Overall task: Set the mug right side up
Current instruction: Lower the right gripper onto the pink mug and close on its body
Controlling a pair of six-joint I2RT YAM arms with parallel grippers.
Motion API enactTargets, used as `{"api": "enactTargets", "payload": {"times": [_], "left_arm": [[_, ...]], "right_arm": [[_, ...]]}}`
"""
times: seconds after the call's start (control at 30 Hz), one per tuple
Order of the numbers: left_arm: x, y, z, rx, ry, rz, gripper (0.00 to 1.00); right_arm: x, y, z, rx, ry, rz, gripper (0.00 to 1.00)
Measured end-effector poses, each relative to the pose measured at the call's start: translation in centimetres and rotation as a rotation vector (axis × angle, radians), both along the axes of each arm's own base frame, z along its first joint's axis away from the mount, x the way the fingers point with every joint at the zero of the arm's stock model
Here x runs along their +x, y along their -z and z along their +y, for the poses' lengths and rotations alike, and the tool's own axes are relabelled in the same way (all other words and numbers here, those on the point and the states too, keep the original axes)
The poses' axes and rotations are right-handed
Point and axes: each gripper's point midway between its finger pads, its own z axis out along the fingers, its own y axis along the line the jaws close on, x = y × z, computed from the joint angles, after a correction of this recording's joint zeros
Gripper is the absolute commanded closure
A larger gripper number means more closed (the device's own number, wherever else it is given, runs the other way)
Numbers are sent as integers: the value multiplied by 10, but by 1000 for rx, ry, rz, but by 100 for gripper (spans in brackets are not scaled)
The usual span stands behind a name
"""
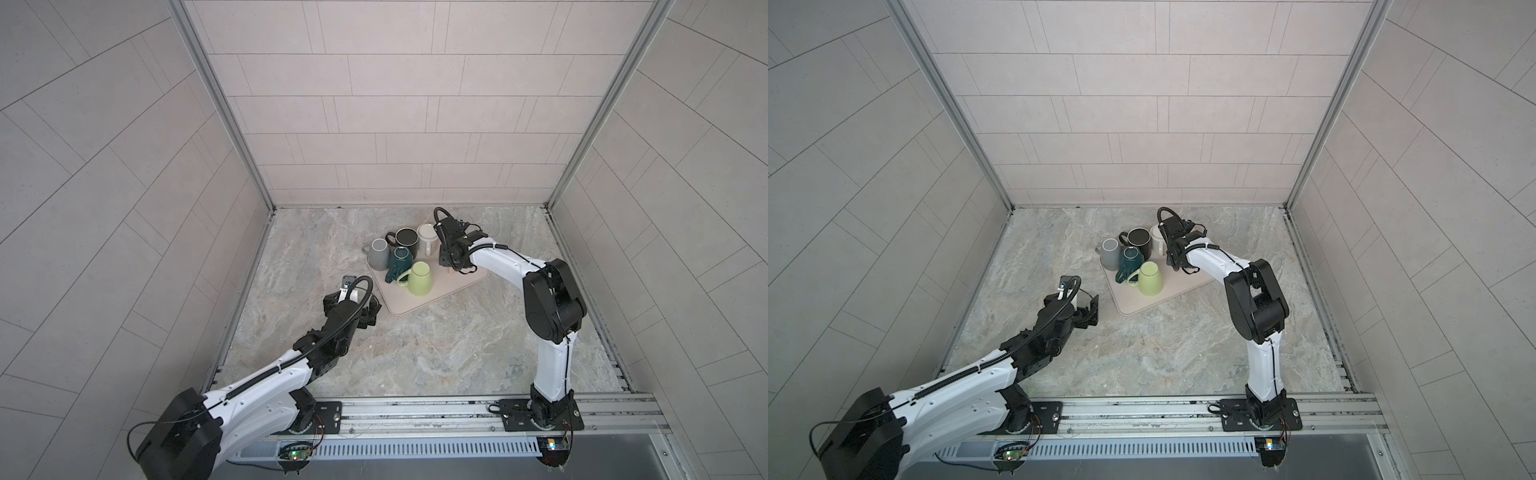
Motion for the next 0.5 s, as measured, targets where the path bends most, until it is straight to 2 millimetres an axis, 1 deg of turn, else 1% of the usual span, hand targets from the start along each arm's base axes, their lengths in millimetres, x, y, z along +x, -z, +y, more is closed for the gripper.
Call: {"api": "enactTargets", "payload": {"times": [0.03, 0.07, 0.13, 0.23, 0.33, 0.5], "left_arm": [[0, 0, 0, 0, 0, 1, 0], [0, 1, 0, 2, -1, 1, 0], [1, 1, 1, 6, -6, 1, 0], [1, 5, 1, 15, -9, 9, 0], [1, 6, 1, 19, -9, 12, 0], [1, 6, 2, 22, -12, 11, 0]], "right_arm": [[1, 1, 0, 2, -3, 6, 64], [1, 3, 0, 7, -6, 14, 68], [2, 7, 0, 15, -11, 34, 70], [4, 13, -2, 18, -12, 59, 71], [5, 15, -4, 14, -17, 77, 75], [6, 14, -6, 5, -22, 86, 76]]}}
